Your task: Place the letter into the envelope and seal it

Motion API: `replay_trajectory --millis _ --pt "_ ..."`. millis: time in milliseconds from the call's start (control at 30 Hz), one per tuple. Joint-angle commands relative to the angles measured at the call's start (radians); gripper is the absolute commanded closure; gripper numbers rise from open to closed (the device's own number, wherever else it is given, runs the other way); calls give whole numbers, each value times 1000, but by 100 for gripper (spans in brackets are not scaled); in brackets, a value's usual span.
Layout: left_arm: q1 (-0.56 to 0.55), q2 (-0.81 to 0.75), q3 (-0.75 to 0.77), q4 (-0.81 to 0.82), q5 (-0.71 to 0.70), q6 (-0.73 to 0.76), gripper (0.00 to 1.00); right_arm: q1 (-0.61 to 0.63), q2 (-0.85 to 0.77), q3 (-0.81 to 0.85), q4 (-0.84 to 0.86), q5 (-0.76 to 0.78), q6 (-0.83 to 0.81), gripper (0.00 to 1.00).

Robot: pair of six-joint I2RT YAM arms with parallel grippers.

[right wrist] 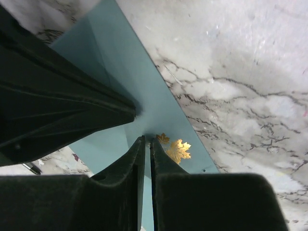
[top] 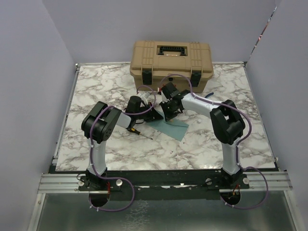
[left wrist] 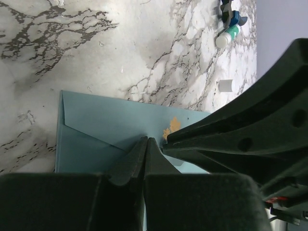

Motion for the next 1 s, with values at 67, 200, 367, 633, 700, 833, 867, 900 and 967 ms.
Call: replay_trajectory --millis 67,200,367,633,700,833,867,900,967 --pt "-5 23 -62 -132 -115 22 100 7 76 70 -140 39 118 88" --pt "-6 15 -63 -127 -125 14 100 18 106 120 -186 49 115 88" --pt "-5 6 -78 -127 -157 2 100 42 142 148 -253 69 116 87" --pt "-6 4 -90 -124 -204 -12 100 60 121 80 -272 91 95 85" --pt "-5 7 -87 -124 -213 -14 100 66 106 49 -255 90 96 84" --pt "-5 3 -84 -124 -225 -19 100 76 72 -16 -233 91 88 84" --pt "-5 1 -84 -124 -226 -21 100 76 66 -25 -229 93 85 84" --pt "-5 1 -82 -124 -226 -21 100 77 59 -44 -224 97 85 84" --pt "-5 3 -82 -124 -224 -22 100 75 53 -67 -216 102 82 85"
